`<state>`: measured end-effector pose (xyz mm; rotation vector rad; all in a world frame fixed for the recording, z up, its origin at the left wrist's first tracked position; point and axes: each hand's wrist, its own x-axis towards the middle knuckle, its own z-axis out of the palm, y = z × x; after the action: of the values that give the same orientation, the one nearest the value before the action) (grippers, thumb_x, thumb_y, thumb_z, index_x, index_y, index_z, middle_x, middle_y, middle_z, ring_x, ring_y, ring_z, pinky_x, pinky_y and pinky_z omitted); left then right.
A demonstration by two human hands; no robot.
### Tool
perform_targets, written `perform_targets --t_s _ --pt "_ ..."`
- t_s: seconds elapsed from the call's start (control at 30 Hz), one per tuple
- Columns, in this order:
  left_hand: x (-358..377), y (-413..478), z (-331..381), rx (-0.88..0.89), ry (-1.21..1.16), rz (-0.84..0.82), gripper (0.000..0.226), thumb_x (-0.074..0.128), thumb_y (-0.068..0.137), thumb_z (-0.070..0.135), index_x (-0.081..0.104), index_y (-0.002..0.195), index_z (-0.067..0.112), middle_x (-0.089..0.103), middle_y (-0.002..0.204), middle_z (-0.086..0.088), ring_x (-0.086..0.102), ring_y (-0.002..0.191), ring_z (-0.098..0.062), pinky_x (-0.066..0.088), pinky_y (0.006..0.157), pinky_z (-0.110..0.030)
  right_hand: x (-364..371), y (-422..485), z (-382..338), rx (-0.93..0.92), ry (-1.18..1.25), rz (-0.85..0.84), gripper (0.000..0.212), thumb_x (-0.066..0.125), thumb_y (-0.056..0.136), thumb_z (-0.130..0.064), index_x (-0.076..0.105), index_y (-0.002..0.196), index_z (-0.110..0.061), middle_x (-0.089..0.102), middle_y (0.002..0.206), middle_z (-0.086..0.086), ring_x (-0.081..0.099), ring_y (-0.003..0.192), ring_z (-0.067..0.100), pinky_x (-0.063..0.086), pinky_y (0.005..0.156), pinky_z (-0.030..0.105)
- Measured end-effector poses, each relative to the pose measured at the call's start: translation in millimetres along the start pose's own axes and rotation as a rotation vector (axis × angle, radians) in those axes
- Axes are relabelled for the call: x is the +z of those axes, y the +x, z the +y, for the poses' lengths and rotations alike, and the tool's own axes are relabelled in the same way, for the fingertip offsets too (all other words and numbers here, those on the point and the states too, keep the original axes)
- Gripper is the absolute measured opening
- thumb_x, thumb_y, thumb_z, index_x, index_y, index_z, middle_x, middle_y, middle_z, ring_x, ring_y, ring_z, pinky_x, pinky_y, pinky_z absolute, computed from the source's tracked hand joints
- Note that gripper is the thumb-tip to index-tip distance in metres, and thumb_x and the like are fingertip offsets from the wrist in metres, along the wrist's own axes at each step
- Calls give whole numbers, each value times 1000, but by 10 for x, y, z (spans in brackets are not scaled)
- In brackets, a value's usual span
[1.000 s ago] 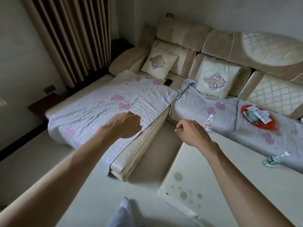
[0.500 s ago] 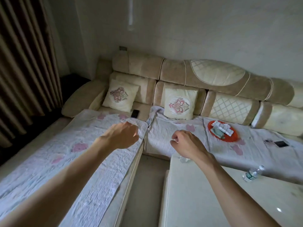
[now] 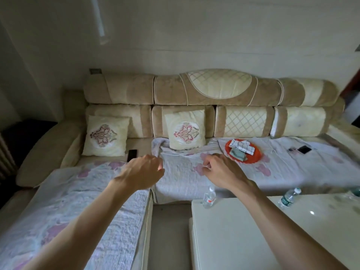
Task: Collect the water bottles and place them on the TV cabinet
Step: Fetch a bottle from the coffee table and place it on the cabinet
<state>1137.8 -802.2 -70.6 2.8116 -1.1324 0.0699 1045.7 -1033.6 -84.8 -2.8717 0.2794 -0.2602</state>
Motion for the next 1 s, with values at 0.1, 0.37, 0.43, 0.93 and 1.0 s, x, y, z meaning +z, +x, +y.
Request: perform_targets --t_s 0.1,0.37,0.43,0.93,1.0 --pt "140 441 -60 26 24 -24 30 44 99 30 69 103 13 75 94 -2 72 73 -14 61 66 -32 83 366 203 18 20 -21 23 58 90 -35 64 102 -16 67 102 0 60 90 22 38 68 27" --pt "299 1546 -35 12 92 -148 31 44 99 35 67 108 15 69 116 -5 71 86 -19 58 78 -35 374 1105 881 75 82 -59 15 57 92 -29 58 88 -16 63 90 -1 55 81 16 37 66 24" --pt "399 1779 29 22 99 -176 31 44 99 36 66 109 17 69 117 -5 70 88 -19 57 81 -35 417 1204 1056 104 92 -67 20 57 93 -26 65 99 -9 67 111 3 62 98 19 42 73 24" --pt "1672 3055 138 231 80 -557 33 40 100 36 58 120 17 64 119 -6 60 107 -23 45 88 -35 1324 1250 2007 443 65 -328 19 53 93 -28 64 91 -12 67 89 1 66 85 18 48 73 25" --pt "1905 3269 103 262 54 -587 33 40 100 36 59 120 18 63 120 -6 60 108 -24 45 90 -35 1489 1315 2077 507 93 -377 18 52 93 -25 64 91 -11 65 91 3 64 90 19 43 72 25"
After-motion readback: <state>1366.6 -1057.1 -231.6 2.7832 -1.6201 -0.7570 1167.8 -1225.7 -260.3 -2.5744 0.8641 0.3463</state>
